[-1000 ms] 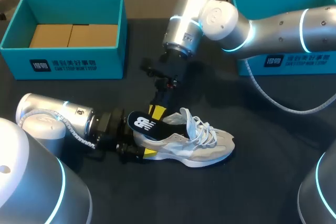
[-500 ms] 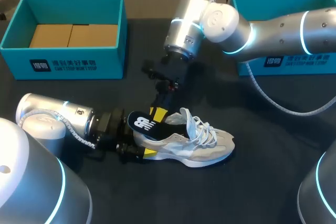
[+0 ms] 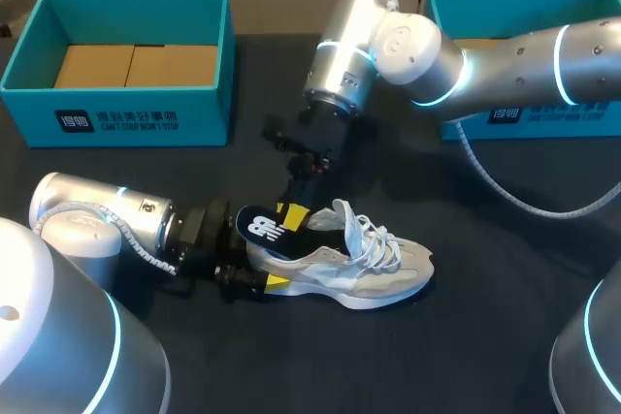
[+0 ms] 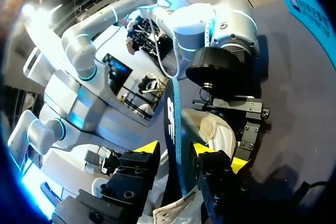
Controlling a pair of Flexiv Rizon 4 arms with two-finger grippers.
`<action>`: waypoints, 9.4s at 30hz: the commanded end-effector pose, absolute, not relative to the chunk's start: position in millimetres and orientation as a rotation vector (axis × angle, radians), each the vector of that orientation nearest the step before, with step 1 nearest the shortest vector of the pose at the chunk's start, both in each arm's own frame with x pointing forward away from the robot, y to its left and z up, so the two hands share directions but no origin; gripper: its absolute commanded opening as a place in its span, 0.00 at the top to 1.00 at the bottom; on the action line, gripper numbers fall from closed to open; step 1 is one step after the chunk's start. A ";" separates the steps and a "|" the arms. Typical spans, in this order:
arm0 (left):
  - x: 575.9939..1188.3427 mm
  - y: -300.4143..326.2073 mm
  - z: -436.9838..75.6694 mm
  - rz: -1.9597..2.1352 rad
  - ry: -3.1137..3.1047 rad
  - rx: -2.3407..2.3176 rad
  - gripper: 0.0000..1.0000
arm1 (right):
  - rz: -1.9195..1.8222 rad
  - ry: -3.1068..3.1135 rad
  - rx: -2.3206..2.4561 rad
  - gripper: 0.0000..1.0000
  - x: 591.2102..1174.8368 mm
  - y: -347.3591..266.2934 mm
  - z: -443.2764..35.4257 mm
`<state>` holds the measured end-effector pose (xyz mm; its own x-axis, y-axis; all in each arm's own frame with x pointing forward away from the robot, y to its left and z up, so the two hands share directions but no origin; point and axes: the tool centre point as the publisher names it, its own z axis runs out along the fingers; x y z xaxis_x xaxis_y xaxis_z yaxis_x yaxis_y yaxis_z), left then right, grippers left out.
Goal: Take the shoe out of the shoebox, open the shoe tongue, remove and reinsert the insole, then place the shoe into the shoebox
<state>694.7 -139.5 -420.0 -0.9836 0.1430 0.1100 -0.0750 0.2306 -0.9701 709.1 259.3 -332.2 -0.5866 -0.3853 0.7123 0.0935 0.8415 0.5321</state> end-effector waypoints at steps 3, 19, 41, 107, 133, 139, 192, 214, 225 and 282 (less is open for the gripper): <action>695.6 -140.6 -422.0 1.840 -2.323 -0.065 1.00 | -0.664 -2.104 0.210 0.64 703.9 260.9 -333.1; 695.6 -140.6 -422.0 1.840 -2.323 -0.065 1.00 | -0.686 -2.099 0.197 0.73 694.9 261.1 -337.6; 695.6 -140.6 -422.0 1.840 -2.323 -0.065 1.00 | -0.704 -2.124 0.248 1.00 698.7 269.0 -323.7; 695.6 -140.6 -422.0 1.840 -2.323 -0.065 1.00 | -1.407 -2.148 0.527 1.00 731.1 288.5 -126.7; 695.6 -140.6 -422.0 1.840 -2.323 -0.065 1.00 | -1.533 -2.258 0.224 1.00 715.1 250.3 -68.3; 695.6 -140.6 -422.0 1.840 -2.323 -0.065 1.00 | -1.624 -2.278 0.087 1.00 696.4 227.9 -41.1; 695.6 -140.6 -422.0 1.840 -2.323 -0.065 1.00 | -1.862 -2.063 -0.438 1.00 618.3 143.1 43.3; 695.6 -140.6 -422.0 1.840 -2.323 -0.065 1.00 | -1.822 -2.082 -0.493 1.00 615.5 141.6 64.6; 695.6 -140.6 -422.0 1.840 -2.323 -0.065 1.00 | -1.822 -2.082 -0.493 1.00 615.5 141.6 64.6; 709.1 -46.7 -363.2 0.752 -2.898 -0.520 0.00 | -1.822 -2.082 -0.493 1.00 615.5 141.6 64.6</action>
<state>708.6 -50.9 -378.2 -0.9395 0.3425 0.0050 0.2535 0.7051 -0.6623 612.0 138.9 63.6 -0.8866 0.0441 0.4604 0.4623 0.1162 0.8791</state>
